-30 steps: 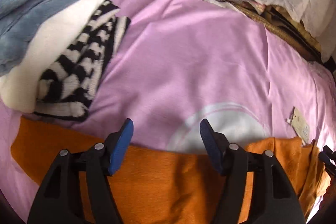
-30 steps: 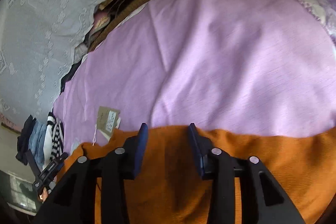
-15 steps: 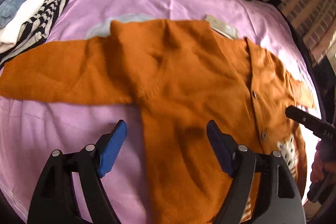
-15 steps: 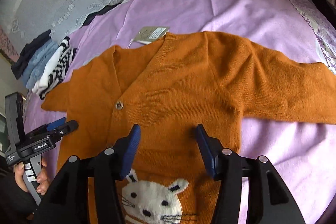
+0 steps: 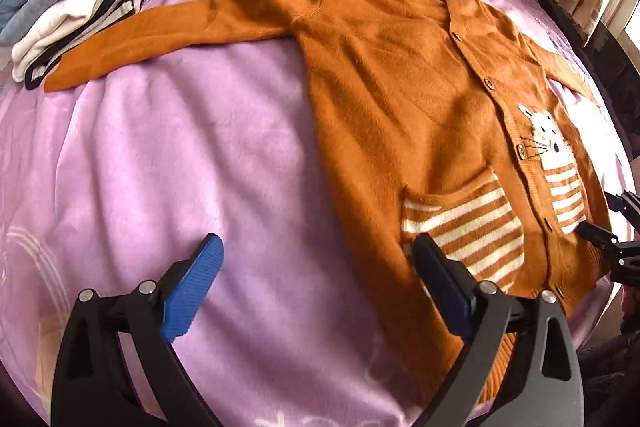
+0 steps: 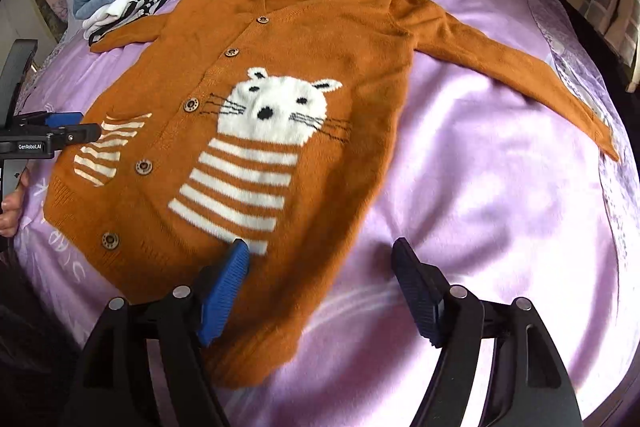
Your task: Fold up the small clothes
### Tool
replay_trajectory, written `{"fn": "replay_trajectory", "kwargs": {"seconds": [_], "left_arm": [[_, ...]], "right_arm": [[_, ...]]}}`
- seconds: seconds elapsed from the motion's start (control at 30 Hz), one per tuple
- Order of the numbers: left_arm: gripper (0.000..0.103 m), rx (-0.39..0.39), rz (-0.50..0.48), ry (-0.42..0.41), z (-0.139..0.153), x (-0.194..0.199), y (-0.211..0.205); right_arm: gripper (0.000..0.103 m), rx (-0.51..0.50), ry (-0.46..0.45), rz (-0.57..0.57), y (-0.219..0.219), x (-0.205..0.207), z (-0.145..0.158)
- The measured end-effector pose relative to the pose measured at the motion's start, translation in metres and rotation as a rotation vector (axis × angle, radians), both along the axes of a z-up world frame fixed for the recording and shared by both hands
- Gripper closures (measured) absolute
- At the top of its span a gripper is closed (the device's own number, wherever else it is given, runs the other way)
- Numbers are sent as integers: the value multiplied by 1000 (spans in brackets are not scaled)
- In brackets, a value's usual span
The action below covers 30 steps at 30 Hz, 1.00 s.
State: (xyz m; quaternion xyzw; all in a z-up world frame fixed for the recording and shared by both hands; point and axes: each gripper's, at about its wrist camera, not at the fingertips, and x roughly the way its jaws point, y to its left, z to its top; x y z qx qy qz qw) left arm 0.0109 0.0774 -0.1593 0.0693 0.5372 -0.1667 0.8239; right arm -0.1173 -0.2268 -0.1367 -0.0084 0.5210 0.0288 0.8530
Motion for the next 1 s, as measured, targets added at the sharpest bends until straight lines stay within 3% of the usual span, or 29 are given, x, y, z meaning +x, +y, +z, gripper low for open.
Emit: {"fn": "replay_trajectory", "kwargs": {"seconds": [0.17, 0.27, 0.33, 0.4, 0.53, 0.67, 0.77, 0.9, 1.0], "left_arm": [[11, -54, -27, -68, 34, -20, 0], [11, -105, -96, -89, 48, -25, -22], [11, -115, -158, -77, 46, -28, -44], [11, -74, -212, -50, 32, -35, -62], [9, 69, -227, 20, -13, -52, -59], [10, 29, -155, -3, 1, -63, -37], [10, -36, -59, -36, 20, -57, -21], [11, -136, 45, -66, 43, -31, -19], [11, -163, 34, -81, 50, -14, -38]], "right_arm": [[35, 84, -130, -47, -7, -15, 37], [55, 151, -179, 37, 17, 4, 52], [78, 178, -153, 106, 34, 14, 47], [83, 170, -113, 147, 46, 17, 34], [85, 149, 25, 175, 40, 0, 1], [86, 180, 7, 188, 18, -19, 8], [81, 199, -63, 180, 5, -16, 28], [71, 243, -123, 179, 1, 20, 44], [64, 263, -132, 190, 14, 48, 43]]}}
